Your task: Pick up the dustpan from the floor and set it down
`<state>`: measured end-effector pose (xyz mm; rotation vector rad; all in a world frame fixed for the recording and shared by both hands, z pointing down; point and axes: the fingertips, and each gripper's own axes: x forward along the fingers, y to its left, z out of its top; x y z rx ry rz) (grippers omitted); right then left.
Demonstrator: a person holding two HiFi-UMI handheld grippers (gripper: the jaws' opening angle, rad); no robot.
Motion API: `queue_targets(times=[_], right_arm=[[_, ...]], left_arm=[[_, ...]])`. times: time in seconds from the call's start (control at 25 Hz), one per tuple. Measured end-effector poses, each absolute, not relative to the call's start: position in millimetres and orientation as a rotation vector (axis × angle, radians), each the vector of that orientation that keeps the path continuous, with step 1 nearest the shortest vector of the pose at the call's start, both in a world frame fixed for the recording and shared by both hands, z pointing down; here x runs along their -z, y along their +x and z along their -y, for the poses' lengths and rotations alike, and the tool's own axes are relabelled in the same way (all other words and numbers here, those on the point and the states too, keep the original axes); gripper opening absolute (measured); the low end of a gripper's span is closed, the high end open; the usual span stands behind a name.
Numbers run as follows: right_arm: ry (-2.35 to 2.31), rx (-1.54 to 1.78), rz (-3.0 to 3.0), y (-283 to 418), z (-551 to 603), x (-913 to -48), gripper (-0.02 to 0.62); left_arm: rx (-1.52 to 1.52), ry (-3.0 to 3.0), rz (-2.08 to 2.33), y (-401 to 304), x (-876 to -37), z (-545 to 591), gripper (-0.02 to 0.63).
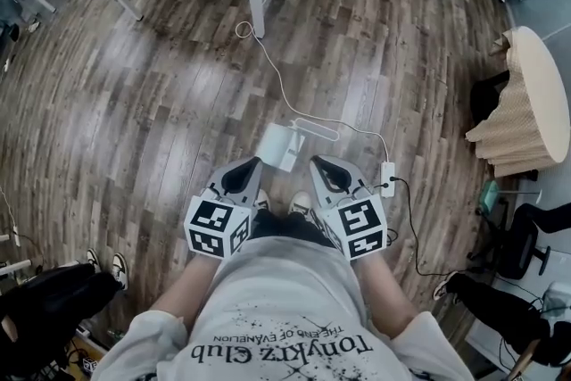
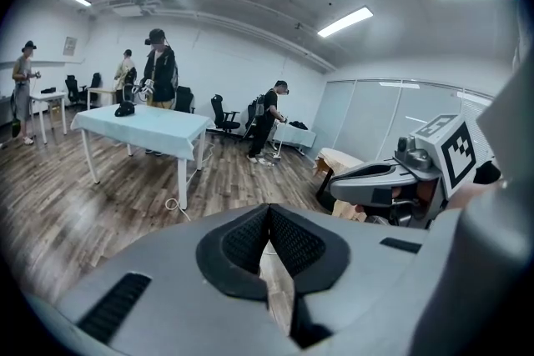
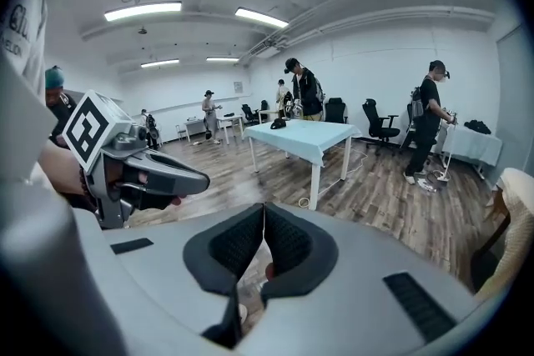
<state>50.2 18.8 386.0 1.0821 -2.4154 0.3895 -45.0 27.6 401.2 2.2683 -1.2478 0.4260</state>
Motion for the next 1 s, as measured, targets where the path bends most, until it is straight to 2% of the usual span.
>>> queue_targets(times=[1.0], right_arm=[[1.121,-0.449,2.426,72.7,-20.0,-384.4,0.026]], left_arm=[[-0.422,2.257,1.275,-37.4,-396.2,-29.1,0.023]])
